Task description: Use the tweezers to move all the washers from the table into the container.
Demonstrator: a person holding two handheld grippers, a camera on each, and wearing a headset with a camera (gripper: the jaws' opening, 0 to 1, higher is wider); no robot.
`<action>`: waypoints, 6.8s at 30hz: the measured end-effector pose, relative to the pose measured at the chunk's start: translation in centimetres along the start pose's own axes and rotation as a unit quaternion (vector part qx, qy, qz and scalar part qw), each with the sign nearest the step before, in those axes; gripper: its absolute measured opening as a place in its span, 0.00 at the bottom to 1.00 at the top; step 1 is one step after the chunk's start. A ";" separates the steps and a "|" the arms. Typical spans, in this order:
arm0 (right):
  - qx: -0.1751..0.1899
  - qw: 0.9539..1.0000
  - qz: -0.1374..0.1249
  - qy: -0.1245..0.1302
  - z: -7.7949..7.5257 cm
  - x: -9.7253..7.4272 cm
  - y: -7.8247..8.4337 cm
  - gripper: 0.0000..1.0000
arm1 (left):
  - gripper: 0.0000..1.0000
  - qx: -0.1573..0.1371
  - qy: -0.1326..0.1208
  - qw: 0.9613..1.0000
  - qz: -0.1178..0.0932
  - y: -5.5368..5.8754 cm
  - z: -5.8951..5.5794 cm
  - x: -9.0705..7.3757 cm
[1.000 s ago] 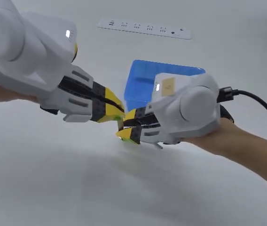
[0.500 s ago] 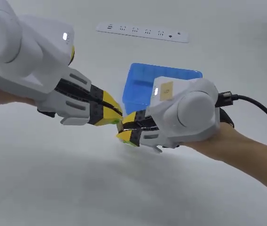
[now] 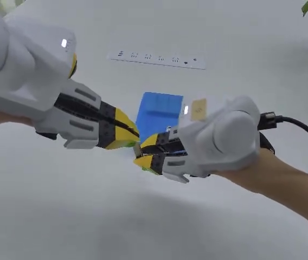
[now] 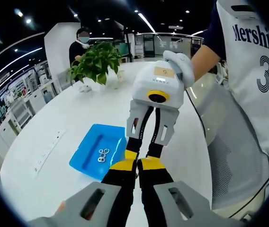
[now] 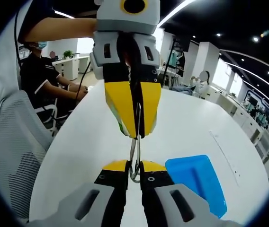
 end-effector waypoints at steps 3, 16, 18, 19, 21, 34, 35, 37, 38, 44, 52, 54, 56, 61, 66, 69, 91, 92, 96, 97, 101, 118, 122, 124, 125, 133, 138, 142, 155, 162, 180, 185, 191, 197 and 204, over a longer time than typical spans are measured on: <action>-0.009 1.000 -0.001 0.007 -0.2 -0.6 -0.5 0.10 | 0.06 0.013 0.003 1.000 0.001 -0.9 0.0 -0.1; -0.025 0.998 -0.012 0.051 -3.7 -3.5 -1.6 0.10 | 0.06 0.071 0.008 0.997 -0.009 -4.8 2.3 0.8; -0.026 0.998 -0.013 0.061 -4.6 -3.8 -1.6 0.10 | 0.06 0.077 0.012 0.997 -0.009 -5.3 3.0 1.1; -0.024 0.997 -0.015 0.066 -5.1 -4.0 -1.5 0.10 | 0.06 0.084 0.012 0.996 -0.011 -5.1 4.0 1.3; -0.024 0.997 -0.015 0.073 -5.9 -4.1 -1.4 0.10 | 0.06 0.086 0.016 0.996 -0.010 -5.3 4.7 1.6; -0.013 0.996 0.003 0.086 -9.5 -2.7 2.1 0.10 | 0.06 0.084 0.039 0.996 -0.001 -3.3 9.1 4.6; -0.010 0.996 0.006 0.086 -9.6 -2.5 2.4 0.10 | 0.06 0.080 0.043 0.996 0.001 -2.9 9.4 5.0; -0.002 0.996 0.011 0.084 -9.8 -2.3 3.2 0.10 | 0.06 0.075 0.047 0.996 0.004 -2.1 9.7 5.6; 0.001 0.996 0.013 0.083 -9.9 -2.2 3.5 0.10 | 0.06 0.074 0.049 0.996 0.004 -1.8 9.9 5.8; 0.015 0.997 0.021 0.079 -10.3 -1.4 5.2 0.10 | 0.06 0.060 0.053 0.997 0.003 -0.5 10.2 7.3; 0.037 0.996 0.027 0.072 -10.3 -0.4 6.6 0.10 | 0.06 0.040 0.058 0.998 0.000 0.7 10.3 8.3; 0.039 0.996 0.028 0.071 -10.2 -0.2 6.8 0.10 | 0.06 0.039 0.057 0.998 0.001 0.9 10.3 8.4; 0.041 0.996 0.029 0.069 -10.2 0.0 7.2 0.10 | 0.06 0.035 0.059 0.998 0.002 1.0 10.2 8.4; 0.040 0.996 0.031 0.073 -10.3 -0.1 7.1 0.11 | 0.06 0.035 0.058 0.998 0.005 1.1 10.4 8.4; 0.059 0.995 0.017 0.079 -10.6 -0.4 6.5 0.12 | 0.06 0.041 0.061 0.997 0.011 0.9 10.0 8.3; 0.052 0.995 0.020 0.077 -10.4 -0.5 6.3 0.12 | 0.06 0.044 0.060 0.997 0.011 0.7 9.9 8.2; 0.000 0.995 -0.004 0.099 -9.2 -4.3 0.6 0.10 | 0.06 0.083 0.024 0.996 -0.007 -4.1 7.4 3.3; -0.003 0.995 -0.004 0.099 -8.9 -4.6 0.4 0.09 | 0.06 0.084 0.022 0.996 -0.007 -4.2 7.1 3.0; -0.013 0.995 -0.005 0.098 -7.5 -5.8 -0.8 0.09 | 0.06 0.088 0.015 0.996 -0.008 -4.9 5.9 1.9; -0.016 0.995 -0.004 0.096 -7.1 -6.0 -1.1 0.08 | 0.06 0.089 0.014 0.996 -0.009 -5.0 5.6 1.8; -0.021 0.996 0.000 0.091 -5.8 -6.6 -1.7 0.08 | 0.06 0.090 0.010 0.996 -0.012 -5.2 4.2 1.2; -0.026 0.998 0.049 0.039 -1.0 -6.9 -0.2 0.07 | 0.06 0.050 0.022 0.998 -0.028 -3.2 -0.5 2.3; -0.024 0.997 0.060 0.031 -0.5 -6.6 0.9 0.07 | 0.06 0.040 0.030 0.998 -0.023 -2.0 -1.0 3.2; -0.019 0.997 0.064 0.027 -0.4 -6.4 1.5 0.07 | 0.06 0.034 0.035 0.999 -0.020 -1.4 -1.0 3.5; -0.017 0.997 0.067 0.025 -0.4 -6.3 1.7 0.07 | 0.06 0.033 0.037 0.999 -0.019 -1.2 -1.1 3.7; -0.006 0.996 0.093 0.008 0.0 -5.3 4.1 0.07 | 0.06 0.022 0.054 0.998 0.001 1.4 -1.1 5.5; 0.000 0.993 0.115 0.000 0.1 -4.4 5.8 0.07 | 0.06 0.016 0.064 0.998 0.014 3.3 -0.6 6.8; 0.007 0.991 0.131 -0.003 -0.1 -3.9 7.3 0.07 | 0.06 -0.002 0.072 0.997 0.015 4.9 0.2 8.0; 0.010 0.986 0.167 -0.024 0.2 -2.9 9.9 0.07 | 0.04 -0.022 0.083 0.995 0.047 7.9 0.6 10.1; 0.011 0.985 0.169 -0.022 0.1 -2.5 10.3 0.07 | 0.04 -0.024 0.086 0.994 0.059 8.5 0.2 10.1; 0.007 0.987 0.163 -0.001 0.3 -3.6 10.3 0.16 | 0.05 -0.103 0.020 0.994 0.007 6.8 -2.0 8.1; 0.058 0.989 0.129 0.043 0.0 -5.0 9.3 0.18 | 0.05 -0.138 -0.029 0.990 -0.014 6.4 -3.0 7.1; 0.075 0.986 0.118 0.092 1.0 -8.2 9.5 0.21 | 0.11 -0.169 -0.104 0.979 -0.038 5.9 -3.7 5.1; 0.094 0.977 0.098 0.167 2.2 -13.3 9.4 0.33 | 0.25 -0.135 -0.107 0.985 0.022 7.0 -3.9 2.4; 0.130 0.953 0.060 0.266 2.8 -17.7 9.1 0.68 | 0.72 -0.162 -0.200 0.964 -0.062 3.1 -3.4 0.6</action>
Point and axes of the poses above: the centre of the closed fingertips' face, and the gripper's own axes: x roughly forward along the fingers, z roughly to its left, y roughly out of its underside, the point moved 4 cm from there along -x, roughly backward along the fingers, and after that the axes turned 4 degrees about -z, right-handed, at the moved point
